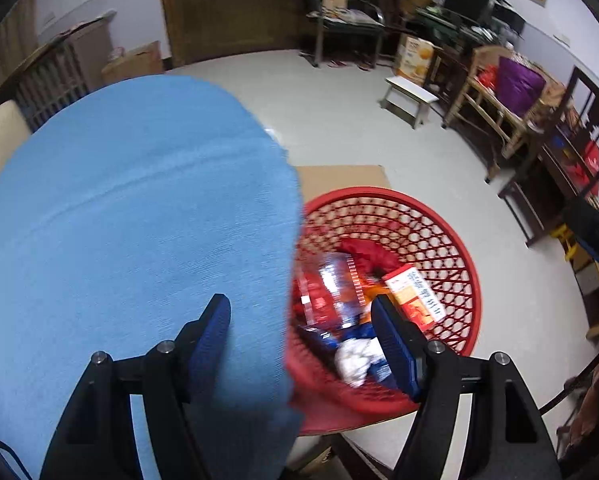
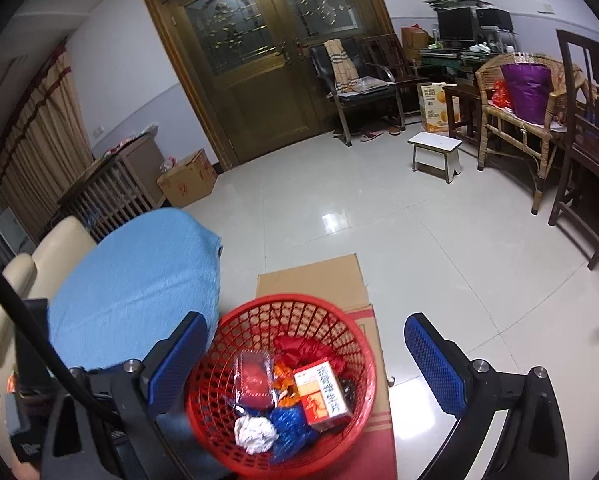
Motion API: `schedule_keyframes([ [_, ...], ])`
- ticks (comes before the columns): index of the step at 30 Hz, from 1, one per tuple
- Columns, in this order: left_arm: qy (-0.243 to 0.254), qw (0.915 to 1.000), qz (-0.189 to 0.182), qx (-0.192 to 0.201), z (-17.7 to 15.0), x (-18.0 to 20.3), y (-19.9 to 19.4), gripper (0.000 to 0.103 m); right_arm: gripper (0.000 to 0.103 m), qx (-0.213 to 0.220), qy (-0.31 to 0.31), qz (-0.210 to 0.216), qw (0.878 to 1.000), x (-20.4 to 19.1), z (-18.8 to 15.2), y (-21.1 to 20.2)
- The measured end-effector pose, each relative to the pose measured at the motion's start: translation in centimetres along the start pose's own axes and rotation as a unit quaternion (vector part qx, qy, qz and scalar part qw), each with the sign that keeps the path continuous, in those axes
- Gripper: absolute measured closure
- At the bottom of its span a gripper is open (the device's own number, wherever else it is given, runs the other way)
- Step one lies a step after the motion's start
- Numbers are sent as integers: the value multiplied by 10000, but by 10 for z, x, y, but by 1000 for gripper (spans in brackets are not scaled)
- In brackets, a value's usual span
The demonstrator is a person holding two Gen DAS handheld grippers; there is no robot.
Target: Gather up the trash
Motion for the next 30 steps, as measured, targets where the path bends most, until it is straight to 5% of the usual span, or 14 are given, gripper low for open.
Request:
schedule_keyframes([
  [15,-841,9942,468,483,-39,-81,-44,26,2,-392,-921,170,9948,-88,-62,0],
  [30,-1057,9896,623,748,-58,-95,-66,24,3,-400,-1141,136,9926,-99,-80,-11],
])
Point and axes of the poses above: each gripper's, at about its wrist camera, not at the fingertips, and y roughly the way its jaws point, x to its right, z to its top, the point moved 1 cm from there along y, roughly the way its jaws point, and after that the axes turned 14 degrees about z, right-handed, at the moved point
